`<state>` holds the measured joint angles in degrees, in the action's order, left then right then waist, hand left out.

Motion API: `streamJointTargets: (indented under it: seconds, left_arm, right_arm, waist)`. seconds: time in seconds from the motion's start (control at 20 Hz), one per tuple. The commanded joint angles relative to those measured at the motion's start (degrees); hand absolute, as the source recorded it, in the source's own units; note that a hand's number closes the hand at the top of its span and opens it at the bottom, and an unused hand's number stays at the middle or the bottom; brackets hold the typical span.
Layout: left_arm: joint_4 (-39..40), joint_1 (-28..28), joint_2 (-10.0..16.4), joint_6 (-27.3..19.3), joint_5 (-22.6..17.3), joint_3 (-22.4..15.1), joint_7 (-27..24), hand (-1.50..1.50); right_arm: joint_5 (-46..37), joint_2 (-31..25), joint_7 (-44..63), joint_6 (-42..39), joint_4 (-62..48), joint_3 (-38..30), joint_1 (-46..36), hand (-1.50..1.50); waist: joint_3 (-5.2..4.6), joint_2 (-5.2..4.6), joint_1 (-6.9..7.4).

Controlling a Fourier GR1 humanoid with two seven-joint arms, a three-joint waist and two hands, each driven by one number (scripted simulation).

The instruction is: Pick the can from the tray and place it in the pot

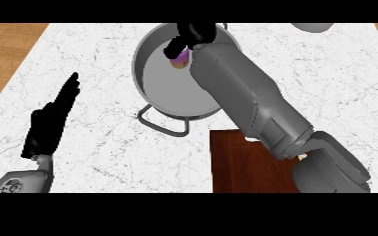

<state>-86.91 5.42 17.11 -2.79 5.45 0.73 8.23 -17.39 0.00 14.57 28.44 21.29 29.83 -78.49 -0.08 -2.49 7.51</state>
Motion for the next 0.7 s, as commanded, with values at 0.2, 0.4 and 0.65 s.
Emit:
streamJointTargets:
  seconds: [0.2, 0.4, 0.65]
  left_arm:
    - [0.07, 0.32, 0.52, 0.59, -0.28, 0.6, 0.51, 0.0]
    - [1.44, -0.93, -0.75, -0.53, 0.41, 0.32, -0.66, 0.0]
    - [3.21, -0.85, -0.18, 0.06, -0.25, 1.88, -1.71, 0.0]
  right_arm:
    - [8.27, 0.0, -11.29, 9.75, 4.36, -7.67, 0.43, -1.5]
    - [15.44, 0.0, -18.09, 12.29, 7.75, -13.82, 2.63, -1.5]
    - [22.76, 0.0, -22.52, 5.15, 6.57, -15.65, 3.23, -1.5]
  waist:
    - [0.14, 0.24, 0.26]
    - [0.14, 0.42, -0.91]
    - [0.05, 1.24, -3.03]
